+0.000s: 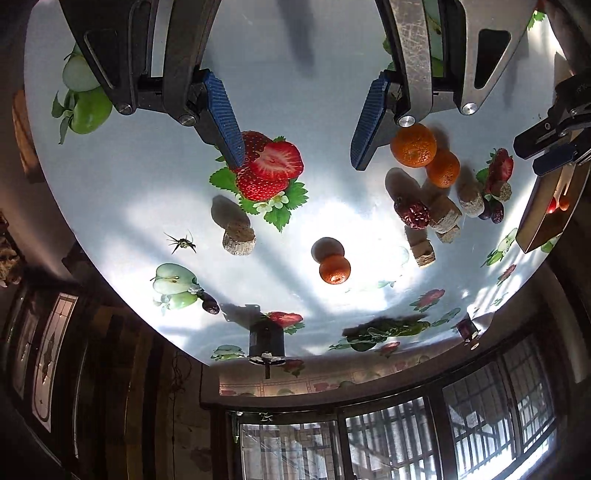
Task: Organize fruits
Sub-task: 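Move both tools back over the remaining oranges on the table, then close left gripper on an orange while right gripper closes on another orange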
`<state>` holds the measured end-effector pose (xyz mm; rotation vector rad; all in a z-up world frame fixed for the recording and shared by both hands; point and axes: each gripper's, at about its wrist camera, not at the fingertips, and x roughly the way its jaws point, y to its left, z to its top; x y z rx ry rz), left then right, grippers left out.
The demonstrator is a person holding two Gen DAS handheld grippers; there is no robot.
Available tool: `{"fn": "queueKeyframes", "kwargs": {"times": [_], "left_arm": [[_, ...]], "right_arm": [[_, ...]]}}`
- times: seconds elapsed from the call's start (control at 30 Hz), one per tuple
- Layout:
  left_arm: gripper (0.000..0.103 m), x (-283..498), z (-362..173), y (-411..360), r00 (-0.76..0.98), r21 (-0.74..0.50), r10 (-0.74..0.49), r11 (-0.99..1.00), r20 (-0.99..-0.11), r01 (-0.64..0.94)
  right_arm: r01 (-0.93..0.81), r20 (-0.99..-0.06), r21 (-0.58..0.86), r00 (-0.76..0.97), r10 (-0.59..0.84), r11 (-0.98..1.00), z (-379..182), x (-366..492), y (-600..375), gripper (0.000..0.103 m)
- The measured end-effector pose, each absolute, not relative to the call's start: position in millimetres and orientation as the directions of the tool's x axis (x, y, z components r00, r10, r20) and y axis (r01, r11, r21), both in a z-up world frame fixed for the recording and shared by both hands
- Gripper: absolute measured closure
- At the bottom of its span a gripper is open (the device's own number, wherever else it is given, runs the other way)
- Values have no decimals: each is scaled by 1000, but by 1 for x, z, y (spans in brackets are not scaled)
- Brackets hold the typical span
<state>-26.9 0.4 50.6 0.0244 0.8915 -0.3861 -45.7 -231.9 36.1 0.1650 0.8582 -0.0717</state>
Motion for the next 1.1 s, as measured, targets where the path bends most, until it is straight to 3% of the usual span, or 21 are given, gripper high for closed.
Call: {"fn": "queueKeyframes", "kwargs": {"times": [0.2, 0.53, 0.57, 0.6, 0.67, 0.87, 1.1], "left_arm": [[59, -10, 38, -34, 529, -129, -354, 901, -771, 414], [60, 11, 13, -44, 468, -209, -390, 896, -793, 391], [64, 10, 14, -45, 470, -210, -395, 893, -789, 398], [73, 8, 14, -46, 465, -220, -412, 884, -783, 413], [73, 5, 16, -50, 476, -194, -398, 886, -784, 421], [74, 6, 16, -40, 473, -225, -406, 892, -782, 392], [74, -11, 31, -9, 517, -235, -382, 915, -766, 328]], "right_arm": [[163, -774, 144, 633, 9, 976, 30, -32, -255, 41], [138, -789, 141, 613, 27, 980, 10, -19, -251, 45], [141, -792, 144, 609, 29, 979, 8, -19, -251, 47], [144, -789, 138, 614, 20, 980, 8, -20, -252, 50], [144, -788, 165, 615, 42, 976, 10, -22, -253, 51], [-31, -728, 339, 625, 283, 940, 21, -37, -229, 51], [-122, -740, 298, 597, 310, 947, 18, -34, -181, 51]]}}
